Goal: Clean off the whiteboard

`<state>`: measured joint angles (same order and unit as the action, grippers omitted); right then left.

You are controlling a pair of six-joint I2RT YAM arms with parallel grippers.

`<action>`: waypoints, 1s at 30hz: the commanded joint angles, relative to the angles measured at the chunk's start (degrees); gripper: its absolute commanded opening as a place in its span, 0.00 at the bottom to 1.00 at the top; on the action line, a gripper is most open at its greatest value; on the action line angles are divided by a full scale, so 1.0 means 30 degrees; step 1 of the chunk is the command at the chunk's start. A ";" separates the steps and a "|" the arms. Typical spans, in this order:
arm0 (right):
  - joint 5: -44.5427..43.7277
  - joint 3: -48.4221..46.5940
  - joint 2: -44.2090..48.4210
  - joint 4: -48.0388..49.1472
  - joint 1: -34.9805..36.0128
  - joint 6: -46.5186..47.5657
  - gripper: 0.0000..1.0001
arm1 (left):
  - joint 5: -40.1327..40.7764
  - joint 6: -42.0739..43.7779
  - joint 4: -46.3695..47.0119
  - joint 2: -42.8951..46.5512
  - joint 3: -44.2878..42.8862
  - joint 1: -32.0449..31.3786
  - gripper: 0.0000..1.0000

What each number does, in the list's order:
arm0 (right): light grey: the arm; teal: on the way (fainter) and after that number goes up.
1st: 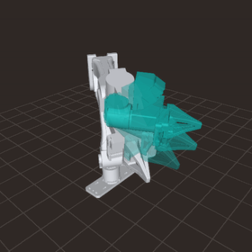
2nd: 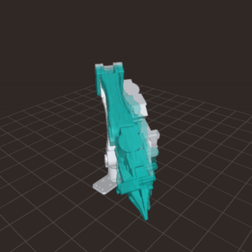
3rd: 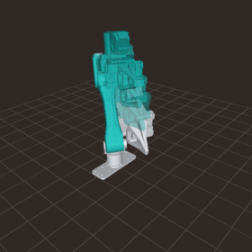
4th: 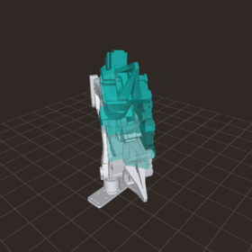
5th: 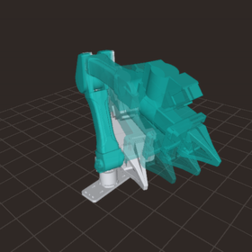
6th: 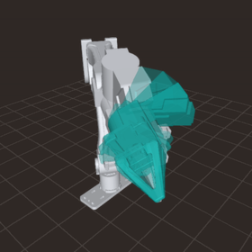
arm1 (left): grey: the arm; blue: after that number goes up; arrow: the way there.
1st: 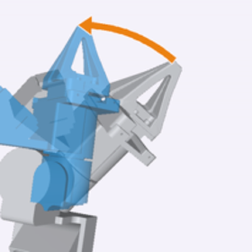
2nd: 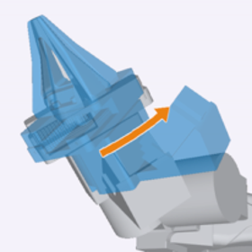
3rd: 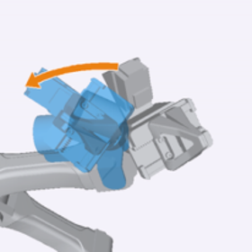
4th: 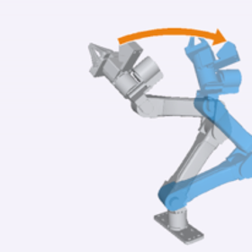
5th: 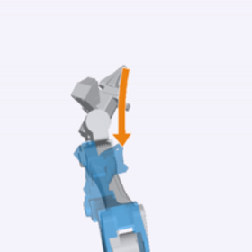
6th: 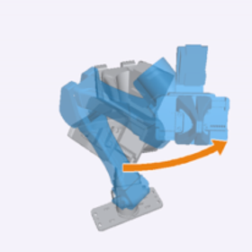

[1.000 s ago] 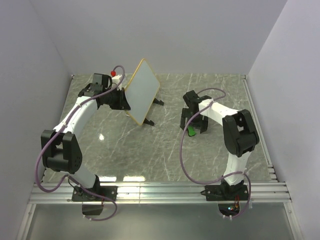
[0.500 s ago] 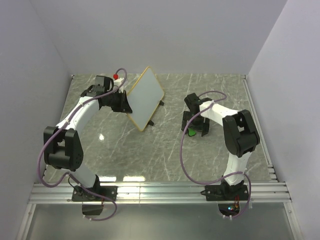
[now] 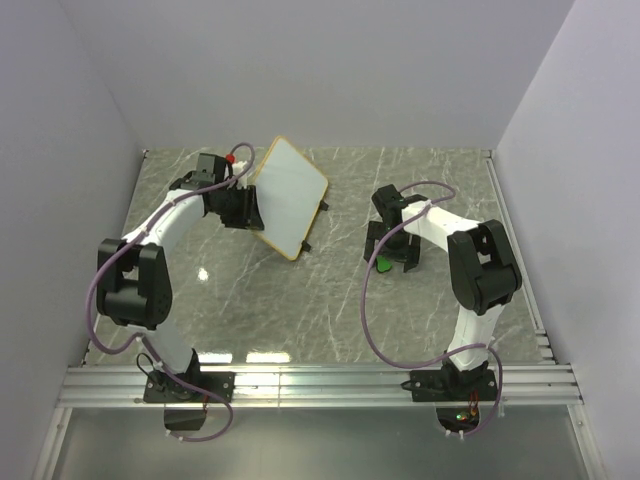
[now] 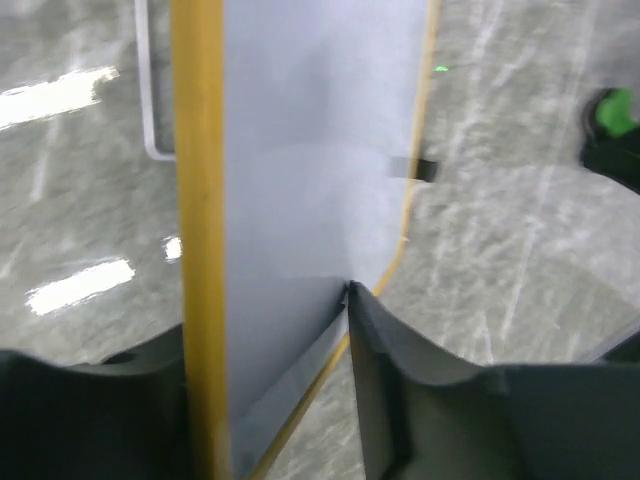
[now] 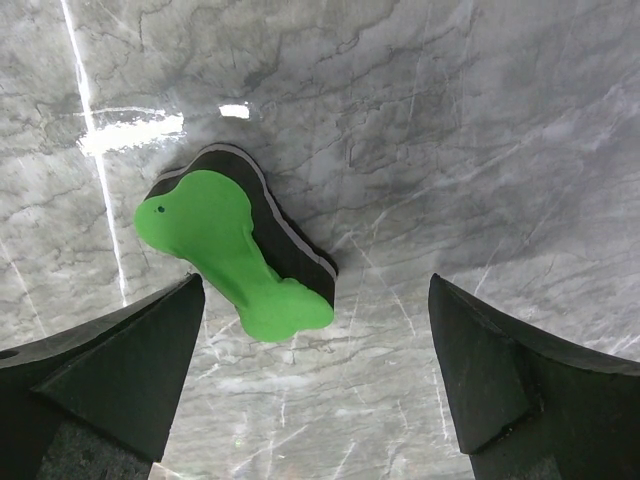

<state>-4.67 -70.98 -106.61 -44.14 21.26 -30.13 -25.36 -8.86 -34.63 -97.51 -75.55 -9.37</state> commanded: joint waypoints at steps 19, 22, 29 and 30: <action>0.1317 -0.1300 0.1899 0.0532 -0.0376 0.0695 1.00 | 1.3061 -0.3722 -0.2165 0.3499 -0.3235 0.0104 0.99; 0.3950 -0.1622 0.4035 0.2199 -0.0318 0.1165 1.00 | 1.4752 -0.4720 -0.2432 0.4757 -0.2246 0.0163 0.99; 0.7409 -0.5515 0.6792 0.2815 -0.0172 -0.0326 1.00 | 1.2004 -0.6856 -0.0760 1.0146 0.2971 0.0134 0.99; 0.7937 -0.6390 0.7318 0.3080 -0.0200 -0.0473 1.00 | 1.1681 -0.6918 -0.0819 1.0992 0.3411 0.0134 0.99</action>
<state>11.86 -84.93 -89.08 -38.54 20.60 -29.69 11.77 -25.58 -37.71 -68.84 -68.66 -8.82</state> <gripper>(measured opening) 0.996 0.993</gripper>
